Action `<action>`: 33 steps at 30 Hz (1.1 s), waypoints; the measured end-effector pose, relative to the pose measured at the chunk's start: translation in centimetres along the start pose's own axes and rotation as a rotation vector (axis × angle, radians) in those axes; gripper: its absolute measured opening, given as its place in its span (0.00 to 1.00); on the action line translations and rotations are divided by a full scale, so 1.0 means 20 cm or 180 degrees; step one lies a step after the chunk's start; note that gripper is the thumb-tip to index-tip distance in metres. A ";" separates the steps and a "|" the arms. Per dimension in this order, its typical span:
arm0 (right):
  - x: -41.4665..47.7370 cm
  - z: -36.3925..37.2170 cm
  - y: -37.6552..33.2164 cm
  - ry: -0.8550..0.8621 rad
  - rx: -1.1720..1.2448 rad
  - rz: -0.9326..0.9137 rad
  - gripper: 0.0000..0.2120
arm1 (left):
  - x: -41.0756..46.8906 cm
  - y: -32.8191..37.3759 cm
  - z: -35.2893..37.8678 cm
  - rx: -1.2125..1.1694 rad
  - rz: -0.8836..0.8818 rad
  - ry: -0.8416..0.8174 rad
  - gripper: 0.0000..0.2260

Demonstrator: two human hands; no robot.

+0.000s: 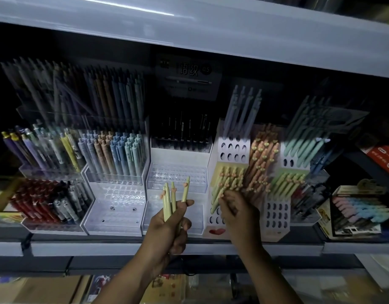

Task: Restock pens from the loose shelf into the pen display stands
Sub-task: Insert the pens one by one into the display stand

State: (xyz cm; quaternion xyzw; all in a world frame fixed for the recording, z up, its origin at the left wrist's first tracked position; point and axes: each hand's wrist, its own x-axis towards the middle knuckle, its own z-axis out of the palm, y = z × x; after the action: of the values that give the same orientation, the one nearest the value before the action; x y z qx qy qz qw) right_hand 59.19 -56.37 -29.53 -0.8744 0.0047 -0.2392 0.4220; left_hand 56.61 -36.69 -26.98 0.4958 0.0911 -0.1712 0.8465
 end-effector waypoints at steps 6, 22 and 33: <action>-0.01 0.00 0.03 -0.0257 -0.0115 0.0092 0.06 | -0.01 -0.01 -0.01 0.0200 0.0044 -0.0073 0.10; 0.00 0.04 -0.03 -0.0378 -0.0331 0.0421 0.05 | -0.02 -0.01 -0.01 0.0263 0.0122 -0.0087 0.11; -0.04 0.00 -0.24 -0.0525 0.0990 0.0711 0.02 | 0.00 -0.01 0.01 0.0412 0.0186 -0.0189 0.11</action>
State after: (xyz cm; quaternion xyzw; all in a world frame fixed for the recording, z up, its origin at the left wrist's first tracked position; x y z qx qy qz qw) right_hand 57.54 -53.04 -26.39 -0.8094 0.0301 -0.1165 0.5748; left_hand 56.52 -36.86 -27.06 0.5467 0.0402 -0.1666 0.8196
